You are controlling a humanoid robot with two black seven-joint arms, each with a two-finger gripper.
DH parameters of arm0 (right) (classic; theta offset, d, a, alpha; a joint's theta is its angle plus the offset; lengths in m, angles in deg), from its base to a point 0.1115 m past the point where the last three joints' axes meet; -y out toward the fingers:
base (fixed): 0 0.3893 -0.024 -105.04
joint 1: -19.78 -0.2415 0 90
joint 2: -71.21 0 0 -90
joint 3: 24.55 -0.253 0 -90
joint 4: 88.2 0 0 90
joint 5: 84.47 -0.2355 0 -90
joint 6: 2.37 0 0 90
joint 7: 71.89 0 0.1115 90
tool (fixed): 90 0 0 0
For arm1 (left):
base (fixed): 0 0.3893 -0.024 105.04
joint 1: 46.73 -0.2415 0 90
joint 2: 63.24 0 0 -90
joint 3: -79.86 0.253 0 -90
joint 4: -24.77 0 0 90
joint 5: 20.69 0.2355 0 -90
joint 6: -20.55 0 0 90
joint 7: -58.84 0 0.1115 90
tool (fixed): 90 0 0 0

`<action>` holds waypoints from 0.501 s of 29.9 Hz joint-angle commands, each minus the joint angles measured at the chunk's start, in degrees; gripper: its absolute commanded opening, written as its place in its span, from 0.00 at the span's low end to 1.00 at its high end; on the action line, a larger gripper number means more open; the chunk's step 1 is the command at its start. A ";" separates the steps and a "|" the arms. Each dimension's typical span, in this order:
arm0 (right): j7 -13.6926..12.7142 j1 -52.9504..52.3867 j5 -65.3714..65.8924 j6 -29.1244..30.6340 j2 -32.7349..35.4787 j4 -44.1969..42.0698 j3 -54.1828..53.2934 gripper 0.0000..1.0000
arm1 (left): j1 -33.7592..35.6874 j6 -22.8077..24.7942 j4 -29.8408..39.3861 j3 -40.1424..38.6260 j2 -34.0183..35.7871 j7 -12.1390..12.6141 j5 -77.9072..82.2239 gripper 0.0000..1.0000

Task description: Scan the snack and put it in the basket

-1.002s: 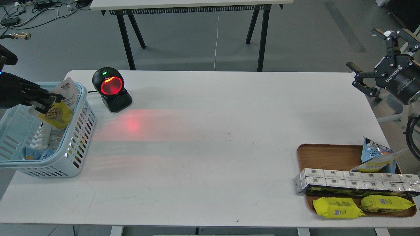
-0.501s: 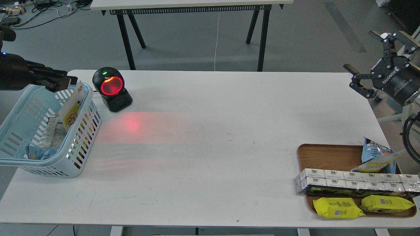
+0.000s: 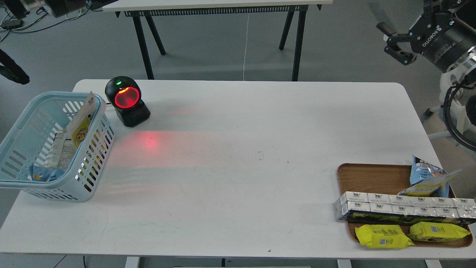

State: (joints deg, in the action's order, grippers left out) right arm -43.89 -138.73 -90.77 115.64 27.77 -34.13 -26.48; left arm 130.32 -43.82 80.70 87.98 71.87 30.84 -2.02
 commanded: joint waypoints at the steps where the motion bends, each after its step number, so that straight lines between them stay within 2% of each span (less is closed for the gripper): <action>1: 0.00 -1.18 0.41 0.00 -6.91 -9.74 0.08 0.98 | -2.13 2.37 -12.12 -3.97 -10.71 -0.01 -7.15 0.94; 5: 0.00 -1.27 0.41 0.00 -13.41 -18.19 0.08 0.98 | -7.49 2.37 -23.91 -12.49 -19.86 -0.01 -7.60 0.94; 7: 0.00 -1.09 0.41 0.00 -16.23 -20.75 0.08 0.98 | -10.31 2.37 -26.57 -16.72 -22.77 -0.01 -7.51 0.94; 10: 0.00 -0.30 0.41 0.00 -18.26 -19.71 0.17 0.98 | -14.26 2.37 -26.31 -21.21 -23.05 -0.01 -6.72 0.94; 15: 0.00 2.86 0.50 0.00 -17.74 -12.59 0.17 0.99 | -19.62 2.37 -22.54 -21.04 -21.65 -0.01 -6.02 0.95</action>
State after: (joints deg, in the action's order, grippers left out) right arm -43.89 -137.31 -90.32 115.63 9.75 -50.52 -26.30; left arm 113.69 -41.45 55.89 66.77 49.13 30.84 -8.67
